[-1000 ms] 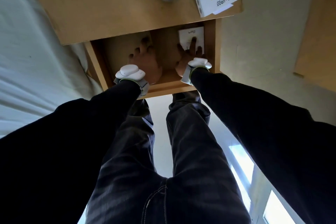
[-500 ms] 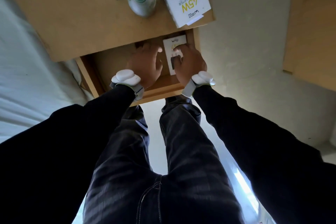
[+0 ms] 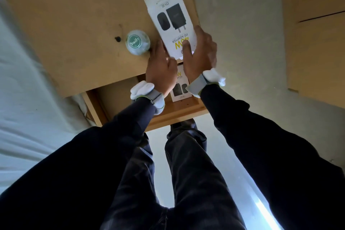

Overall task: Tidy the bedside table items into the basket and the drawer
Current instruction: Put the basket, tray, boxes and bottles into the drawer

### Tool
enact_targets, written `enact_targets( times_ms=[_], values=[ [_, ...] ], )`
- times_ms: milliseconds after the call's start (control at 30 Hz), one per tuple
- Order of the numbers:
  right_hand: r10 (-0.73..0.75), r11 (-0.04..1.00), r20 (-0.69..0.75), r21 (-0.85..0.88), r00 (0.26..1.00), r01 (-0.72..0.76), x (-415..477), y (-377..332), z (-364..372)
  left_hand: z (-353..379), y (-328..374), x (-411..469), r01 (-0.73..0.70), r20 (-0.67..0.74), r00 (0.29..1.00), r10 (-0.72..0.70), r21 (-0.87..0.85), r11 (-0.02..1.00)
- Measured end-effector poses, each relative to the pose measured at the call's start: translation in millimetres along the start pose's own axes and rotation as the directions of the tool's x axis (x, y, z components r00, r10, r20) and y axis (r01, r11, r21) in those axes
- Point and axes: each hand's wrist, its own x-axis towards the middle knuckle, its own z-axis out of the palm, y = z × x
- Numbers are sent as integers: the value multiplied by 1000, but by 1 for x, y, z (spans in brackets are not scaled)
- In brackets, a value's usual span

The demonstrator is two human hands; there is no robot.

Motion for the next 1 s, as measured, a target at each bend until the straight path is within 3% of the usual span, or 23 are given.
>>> enact_targets(
  times_ms=[233,333,400,600,733,1000],
  values=[
    [65,993,-37,102,997,-61,-69,32,-13,4,-18,-43,176,86,981,-176,4,984],
    [170,980,56,91,984,-175,-109,52,-21,8,-32,-70,277,200,948,-249,-126,953],
    [225,972,137,43,965,-233,-130,63,-22,9,-44,-87,290,238,933,-268,-63,955],
    [171,984,380,-28,909,-174,-152,63,-9,-3,-91,-102,426,310,850,-425,67,902],
    [205,975,402,-2,893,-223,-138,55,15,0,-105,-76,515,338,802,-493,30,857],
    [296,954,467,-106,833,-280,-107,67,26,51,-97,-12,482,275,812,-515,182,857]
  ],
)
